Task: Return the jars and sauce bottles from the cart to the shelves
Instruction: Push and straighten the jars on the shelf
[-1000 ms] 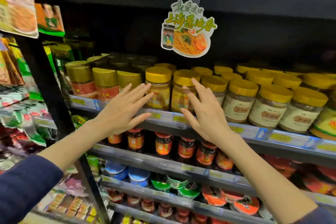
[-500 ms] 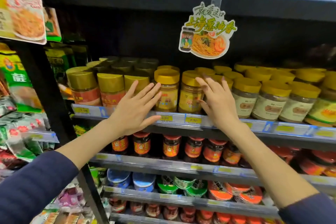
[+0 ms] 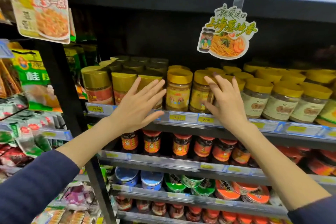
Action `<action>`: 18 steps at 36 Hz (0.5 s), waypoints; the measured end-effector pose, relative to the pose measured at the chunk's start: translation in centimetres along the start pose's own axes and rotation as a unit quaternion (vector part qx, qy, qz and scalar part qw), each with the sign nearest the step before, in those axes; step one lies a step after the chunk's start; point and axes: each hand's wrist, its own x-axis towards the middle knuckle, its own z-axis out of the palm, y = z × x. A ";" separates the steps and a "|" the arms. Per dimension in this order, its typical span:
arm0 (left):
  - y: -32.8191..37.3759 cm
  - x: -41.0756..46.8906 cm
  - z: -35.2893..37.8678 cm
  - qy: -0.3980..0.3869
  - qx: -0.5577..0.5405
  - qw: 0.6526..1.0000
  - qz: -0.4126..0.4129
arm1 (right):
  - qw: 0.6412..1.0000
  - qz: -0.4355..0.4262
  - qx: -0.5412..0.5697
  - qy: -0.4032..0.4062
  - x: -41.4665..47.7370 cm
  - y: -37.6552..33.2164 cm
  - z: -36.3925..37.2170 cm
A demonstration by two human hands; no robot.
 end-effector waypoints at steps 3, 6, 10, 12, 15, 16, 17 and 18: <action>-2.1 -1.5 -1.1 0.010 0.003 1.000 -0.021 | 1.000 -0.017 0.021 0.009 0.8 -2.3 0.1; -4.5 -3.0 -2.1 0.002 0.016 0.998 -0.065 | 0.998 -0.041 0.049 0.024 2.0 -5.1 0.3; -7.1 -4.4 -2.5 -0.006 0.048 0.993 -0.109 | 0.994 -0.068 0.085 0.030 3.8 -8.5 0.8; -7.8 -4.8 -2.3 -0.014 0.057 0.992 -0.109 | 0.994 -0.080 0.075 0.012 4.6 -9.8 1.2; -8.1 -5.0 -2.1 -0.019 0.070 0.992 -0.107 | 0.994 -0.093 0.052 -0.029 5.4 -11.2 1.8; -8.2 -5.0 -1.9 -0.015 0.068 0.992 -0.105 | 0.994 -0.098 0.042 -0.037 5.6 -11.4 2.0; -8.2 -5.0 -1.7 -0.011 0.064 0.993 -0.103 | 0.993 -0.104 0.032 -0.043 5.7 -11.6 2.2; -8.3 -5.0 -1.5 -0.006 0.061 0.993 -0.100 | 0.993 -0.110 0.019 -0.048 5.8 -11.7 2.3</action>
